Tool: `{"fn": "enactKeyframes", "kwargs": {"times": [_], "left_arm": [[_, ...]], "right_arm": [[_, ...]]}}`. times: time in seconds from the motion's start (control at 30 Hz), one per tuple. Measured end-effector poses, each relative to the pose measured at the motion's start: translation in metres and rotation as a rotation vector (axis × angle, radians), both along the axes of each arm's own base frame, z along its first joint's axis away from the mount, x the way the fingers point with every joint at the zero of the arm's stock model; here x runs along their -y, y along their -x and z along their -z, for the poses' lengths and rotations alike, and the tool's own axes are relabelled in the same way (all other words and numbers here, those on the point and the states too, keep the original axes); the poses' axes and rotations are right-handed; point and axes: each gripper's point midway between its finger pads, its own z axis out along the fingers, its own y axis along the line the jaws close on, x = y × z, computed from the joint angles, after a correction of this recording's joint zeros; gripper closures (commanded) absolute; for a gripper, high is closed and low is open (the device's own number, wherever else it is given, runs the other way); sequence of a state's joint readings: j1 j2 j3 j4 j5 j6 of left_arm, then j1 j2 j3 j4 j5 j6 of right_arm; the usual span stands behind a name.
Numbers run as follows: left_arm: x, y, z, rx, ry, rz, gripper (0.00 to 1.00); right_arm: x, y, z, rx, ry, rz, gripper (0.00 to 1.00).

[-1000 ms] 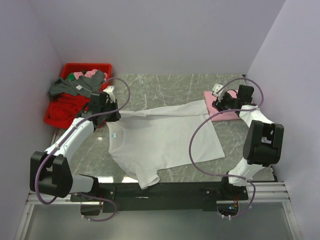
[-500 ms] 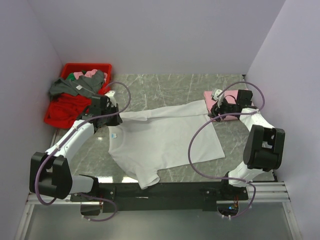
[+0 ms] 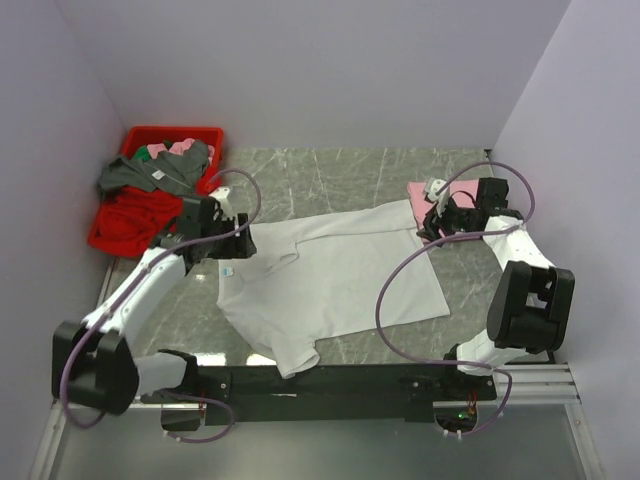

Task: Fold and stack the t-shirts
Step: Fold the tshirt

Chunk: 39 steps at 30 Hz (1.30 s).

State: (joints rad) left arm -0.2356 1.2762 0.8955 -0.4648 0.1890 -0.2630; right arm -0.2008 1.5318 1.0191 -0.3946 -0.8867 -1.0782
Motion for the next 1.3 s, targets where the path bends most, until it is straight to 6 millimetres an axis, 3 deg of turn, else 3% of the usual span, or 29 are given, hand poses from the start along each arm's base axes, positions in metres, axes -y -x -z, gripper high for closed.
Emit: {"fn": "enactKeyframes", "kwargs": {"times": [0.1, 0.2, 0.3, 0.37, 0.47, 0.57, 0.67, 0.8, 0.87, 0.93, 1.1, 1.2, 1.3], "left_arm": [[-0.004, 0.009, -0.028, 0.089, 0.029, -0.049, 0.19], [-0.010, 0.018, -0.064, 0.210, 0.104, -0.138, 0.20], [-0.012, 0.021, -0.075, 0.247, 0.179, -0.216, 0.21], [-0.012, 0.023, -0.065, 0.227, 0.217, -0.267, 0.21], [-0.014, 0.035, -0.029, 0.126, 0.244, -0.340, 0.21], [-0.015, 0.049, -0.008, 0.060, 0.275, -0.396, 0.22], [-0.013, 0.056, -0.008, 0.036, 0.324, -0.428, 0.25], [-0.005, 0.064, -0.006, -0.028, 0.373, -0.442, 0.29], [-0.003, 0.071, 0.002, -0.089, 0.377, -0.448, 0.29], [-0.001, 0.081, 0.009, -0.152, 0.377, -0.460, 0.30], [-0.006, 0.099, 0.020, -0.240, 0.341, -0.498, 0.29], [-0.014, 0.100, 0.011, -0.210, 0.320, -0.523, 0.26], [-0.017, 0.095, -0.015, -0.099, 0.361, -0.521, 0.18]], "right_arm": [[-0.001, 0.011, 0.000, -0.039, 0.017, -0.031, 0.34], [-0.005, 0.021, -0.003, -0.086, 0.022, -0.057, 0.34], [-0.009, 0.029, -0.009, -0.143, 0.019, -0.074, 0.34], [-0.011, 0.036, -0.010, -0.185, 0.018, -0.080, 0.34], [-0.012, 0.052, -0.002, -0.263, 0.031, -0.084, 0.34], [-0.010, 0.069, 0.008, -0.328, 0.063, -0.092, 0.34], [-0.010, 0.089, 0.026, -0.374, 0.108, -0.139, 0.34], [-0.023, 0.133, 0.050, -0.401, 0.179, -0.271, 0.26], [-0.037, 0.153, 0.055, -0.385, 0.221, -0.359, 0.17], [-0.057, 0.167, 0.055, -0.342, 0.252, -0.462, 0.15], [-0.126, 0.208, 0.054, -0.200, 0.313, -0.769, 0.13], [-0.174, 0.234, 0.052, -0.139, 0.324, -0.920, 0.17], [-0.227, 0.253, 0.041, -0.114, 0.291, -0.996, 0.22]]}}
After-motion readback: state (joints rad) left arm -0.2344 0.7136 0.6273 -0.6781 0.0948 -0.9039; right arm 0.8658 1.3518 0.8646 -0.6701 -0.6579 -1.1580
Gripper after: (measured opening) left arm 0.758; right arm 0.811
